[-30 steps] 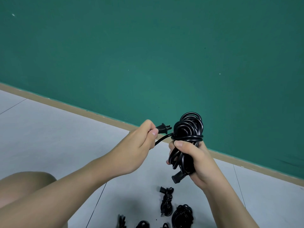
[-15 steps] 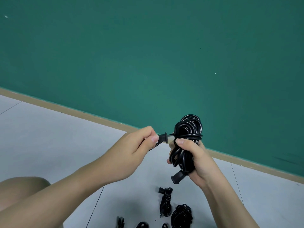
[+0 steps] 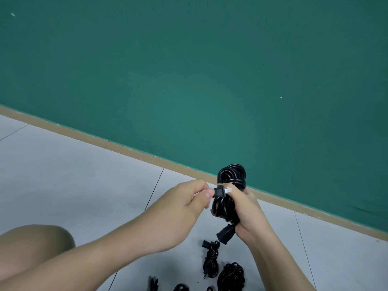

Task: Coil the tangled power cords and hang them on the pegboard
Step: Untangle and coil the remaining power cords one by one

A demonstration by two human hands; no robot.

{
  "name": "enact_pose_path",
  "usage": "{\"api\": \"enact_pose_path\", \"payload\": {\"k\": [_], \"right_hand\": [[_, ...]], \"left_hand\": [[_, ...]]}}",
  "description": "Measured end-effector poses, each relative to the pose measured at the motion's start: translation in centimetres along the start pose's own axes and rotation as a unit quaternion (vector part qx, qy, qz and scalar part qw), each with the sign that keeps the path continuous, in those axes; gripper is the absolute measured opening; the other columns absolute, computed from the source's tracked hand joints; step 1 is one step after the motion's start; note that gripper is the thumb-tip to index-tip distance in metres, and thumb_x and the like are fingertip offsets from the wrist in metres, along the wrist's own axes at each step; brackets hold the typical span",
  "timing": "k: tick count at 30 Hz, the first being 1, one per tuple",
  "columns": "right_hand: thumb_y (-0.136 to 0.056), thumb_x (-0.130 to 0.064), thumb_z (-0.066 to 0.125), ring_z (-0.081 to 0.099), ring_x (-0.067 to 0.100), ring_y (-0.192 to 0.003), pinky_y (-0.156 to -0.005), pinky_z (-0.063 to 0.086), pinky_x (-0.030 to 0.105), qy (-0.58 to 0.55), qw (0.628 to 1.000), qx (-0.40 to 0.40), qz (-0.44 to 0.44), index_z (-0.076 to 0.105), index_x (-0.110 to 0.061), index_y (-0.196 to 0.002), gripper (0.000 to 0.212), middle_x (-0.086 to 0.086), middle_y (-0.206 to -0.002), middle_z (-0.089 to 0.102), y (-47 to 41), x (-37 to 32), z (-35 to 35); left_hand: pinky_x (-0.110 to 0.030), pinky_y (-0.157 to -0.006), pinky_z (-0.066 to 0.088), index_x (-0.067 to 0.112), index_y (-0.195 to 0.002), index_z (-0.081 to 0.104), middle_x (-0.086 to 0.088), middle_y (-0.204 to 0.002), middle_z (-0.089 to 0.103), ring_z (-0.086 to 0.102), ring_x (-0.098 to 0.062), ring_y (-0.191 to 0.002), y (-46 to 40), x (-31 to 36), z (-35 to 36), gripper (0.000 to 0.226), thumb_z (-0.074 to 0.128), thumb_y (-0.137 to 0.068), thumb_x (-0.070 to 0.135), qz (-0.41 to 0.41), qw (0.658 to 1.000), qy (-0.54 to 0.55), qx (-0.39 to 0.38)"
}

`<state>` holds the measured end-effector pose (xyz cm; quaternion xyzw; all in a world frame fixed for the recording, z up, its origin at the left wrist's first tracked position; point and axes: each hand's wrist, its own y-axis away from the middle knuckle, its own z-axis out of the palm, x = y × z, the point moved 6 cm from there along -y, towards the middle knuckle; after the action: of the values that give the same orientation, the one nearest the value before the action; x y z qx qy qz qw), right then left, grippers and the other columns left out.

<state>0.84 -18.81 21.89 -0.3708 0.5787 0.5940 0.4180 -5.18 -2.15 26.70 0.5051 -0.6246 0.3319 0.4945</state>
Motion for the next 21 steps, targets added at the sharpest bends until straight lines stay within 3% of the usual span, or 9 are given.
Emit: {"api": "enact_pose_path", "payload": {"k": [3,7,10,14,17,21], "right_hand": [[-0.065,-0.024,0.078,0.054,0.027,-0.063,-0.058,0.041,0.035,0.06,0.998,0.011,-0.016,0.066,-0.011,-0.084,0.026,0.012,-0.07,0.061,-0.4,0.4,0.4],[-0.08,-0.016,0.08,0.055,0.013,-0.06,-0.059,0.046,0.028,0.166,0.983,0.015,-0.075,0.068,-0.014,-0.086,0.013,-0.003,-0.067,0.062,-0.7,0.5,0.6],[-0.076,-0.02,0.08,0.058,0.009,-0.061,-0.06,0.048,0.028,0.264,0.959,-0.047,-0.088,0.065,-0.024,-0.081,0.016,-0.009,-0.067,0.065,-0.3,1.6,2.2],[-0.072,-0.024,0.078,0.064,0.01,-0.069,-0.069,0.054,0.033,0.355,0.917,-0.179,-0.038,0.069,-0.011,-0.094,0.027,0.005,-0.081,0.074,0.6,3.9,4.0],[-0.065,-0.027,0.078,0.063,0.012,-0.072,-0.074,0.057,0.04,0.382,0.897,-0.221,-0.034,0.067,-0.019,-0.098,0.035,-0.002,-0.081,0.069,1.2,4.5,3.8],[-0.058,-0.043,0.077,0.063,0.01,-0.072,-0.073,0.057,0.037,0.439,0.879,-0.179,-0.06,0.061,-0.028,-0.091,0.04,-0.011,-0.08,0.068,1.8,4.2,3.7]], "left_hand": [[-0.019,-0.044,0.023,0.026,-0.079,0.05,0.014,-0.052,0.032,0.025,-0.011,-0.05,-0.1,0.2,-0.7,0.034,0.039,-0.108,0.039,-0.004,1.0,0.007,0.002],[-0.018,-0.044,0.022,0.021,-0.083,0.052,0.013,-0.054,0.03,0.022,-0.011,-0.051,-0.4,0.7,-1.3,0.032,0.04,-0.11,0.035,0.013,0.999,0.045,-0.014],[-0.015,-0.045,0.024,0.01,-0.089,0.048,0.014,-0.057,0.032,0.023,-0.008,-0.051,-0.4,1.2,-1.5,0.03,0.039,-0.111,0.03,0.038,0.997,0.059,-0.045],[-0.013,-0.046,0.027,0.011,-0.087,0.037,0.007,-0.061,0.034,0.027,-0.009,-0.05,0.3,2.0,-1.4,0.028,0.036,-0.112,0.024,0.033,0.989,0.104,-0.102],[-0.023,-0.044,0.027,0.009,-0.089,0.038,-0.002,-0.061,0.049,0.048,-0.019,-0.052,0.3,2.3,-3.3,0.032,0.039,-0.11,0.034,0.059,0.988,0.117,-0.077],[-0.027,-0.039,0.036,0.002,-0.101,0.041,-0.01,-0.075,0.073,0.069,-0.024,-0.072,0.9,2.7,-3.0,0.032,0.038,-0.106,0.033,0.085,0.986,0.105,-0.1]]}}
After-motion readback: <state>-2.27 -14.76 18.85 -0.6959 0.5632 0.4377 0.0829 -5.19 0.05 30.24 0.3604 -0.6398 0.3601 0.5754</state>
